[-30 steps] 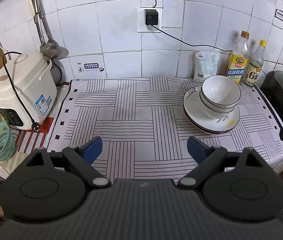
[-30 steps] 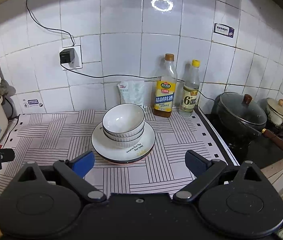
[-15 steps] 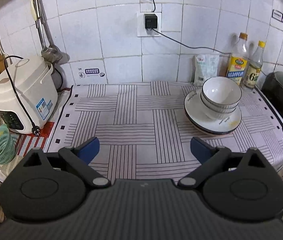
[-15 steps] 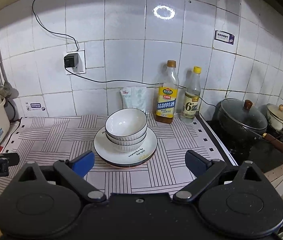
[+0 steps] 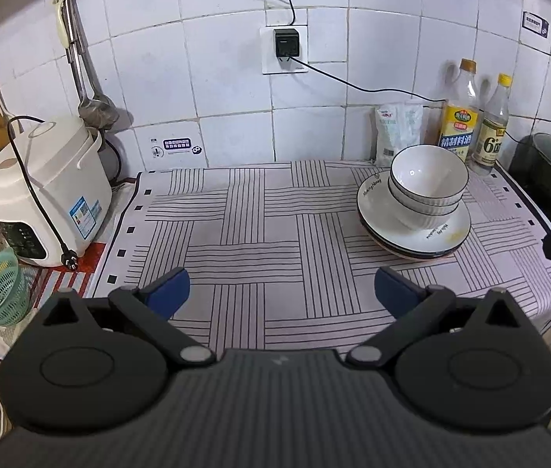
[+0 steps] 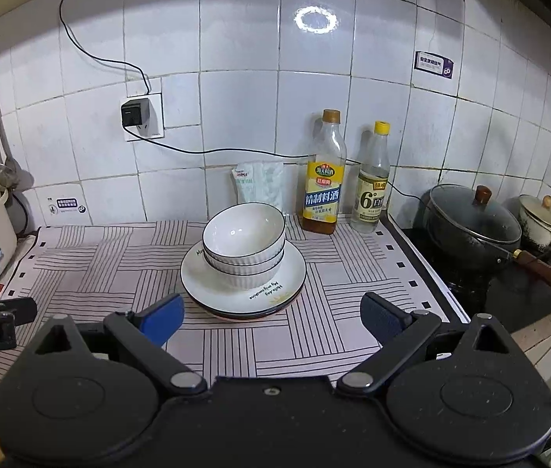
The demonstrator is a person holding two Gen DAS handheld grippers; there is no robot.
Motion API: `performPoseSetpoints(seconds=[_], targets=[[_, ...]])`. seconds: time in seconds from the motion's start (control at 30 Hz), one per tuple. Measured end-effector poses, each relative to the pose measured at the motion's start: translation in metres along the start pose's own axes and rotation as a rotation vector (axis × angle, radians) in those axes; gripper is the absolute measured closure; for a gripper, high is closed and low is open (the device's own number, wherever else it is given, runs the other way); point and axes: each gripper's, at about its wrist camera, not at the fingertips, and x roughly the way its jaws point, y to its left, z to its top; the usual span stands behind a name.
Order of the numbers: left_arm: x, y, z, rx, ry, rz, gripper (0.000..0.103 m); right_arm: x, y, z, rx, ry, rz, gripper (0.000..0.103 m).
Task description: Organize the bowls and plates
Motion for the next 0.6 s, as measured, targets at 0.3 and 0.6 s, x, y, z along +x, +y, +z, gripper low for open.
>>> performPoseSetpoints(seconds=[0.3,0.6], targets=[[-0.0032,-0.0022,-0.0011,-0.015,-0.013,-0.019,0.000,0.0030,-0.0029,-0.0012,0.014,0.011,-0.014,0.004],[-0.0044,-0.0016,-0.0027,-0.026,-0.031,0.004,0.000,0.0065,-0.0057,-0.0032,0.033,0.030,-0.019,0.004]])
